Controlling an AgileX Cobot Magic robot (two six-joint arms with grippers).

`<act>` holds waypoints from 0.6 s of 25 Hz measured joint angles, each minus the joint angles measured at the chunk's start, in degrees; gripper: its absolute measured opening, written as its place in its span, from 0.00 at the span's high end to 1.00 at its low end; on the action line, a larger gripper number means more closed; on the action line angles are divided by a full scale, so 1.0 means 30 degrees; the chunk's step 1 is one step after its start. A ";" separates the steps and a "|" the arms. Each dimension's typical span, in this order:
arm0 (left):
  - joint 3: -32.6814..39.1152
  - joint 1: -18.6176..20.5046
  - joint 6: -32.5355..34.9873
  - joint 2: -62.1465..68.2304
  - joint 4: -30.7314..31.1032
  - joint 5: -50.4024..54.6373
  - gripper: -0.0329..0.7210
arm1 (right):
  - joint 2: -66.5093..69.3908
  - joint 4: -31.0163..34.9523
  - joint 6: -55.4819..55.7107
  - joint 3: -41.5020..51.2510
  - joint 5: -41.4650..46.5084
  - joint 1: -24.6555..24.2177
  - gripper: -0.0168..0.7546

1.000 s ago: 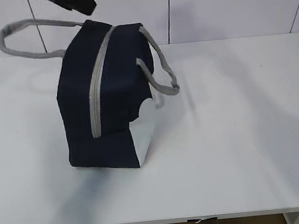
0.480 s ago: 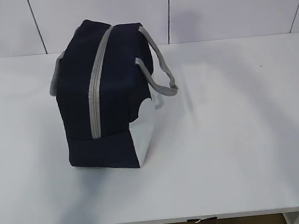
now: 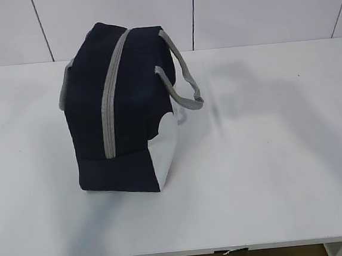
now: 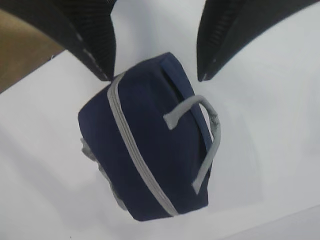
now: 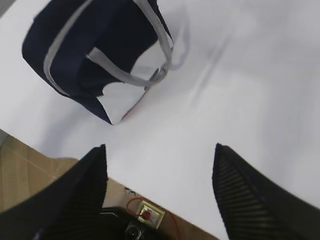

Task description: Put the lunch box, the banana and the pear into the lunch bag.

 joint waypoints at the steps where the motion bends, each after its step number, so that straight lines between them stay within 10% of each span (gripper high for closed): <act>1: 0.0861 0.0000 0.0000 -0.0798 0.0000 0.0000 0.43 | -0.0607 -0.0279 0.0371 0.0780 0.0000 0.0000 0.30; 15: 1.2347 0.0000 -0.0028 -1.1756 0.1961 0.0110 0.43 | -0.9394 -0.5280 0.2644 0.8845 0.0048 0.0000 0.30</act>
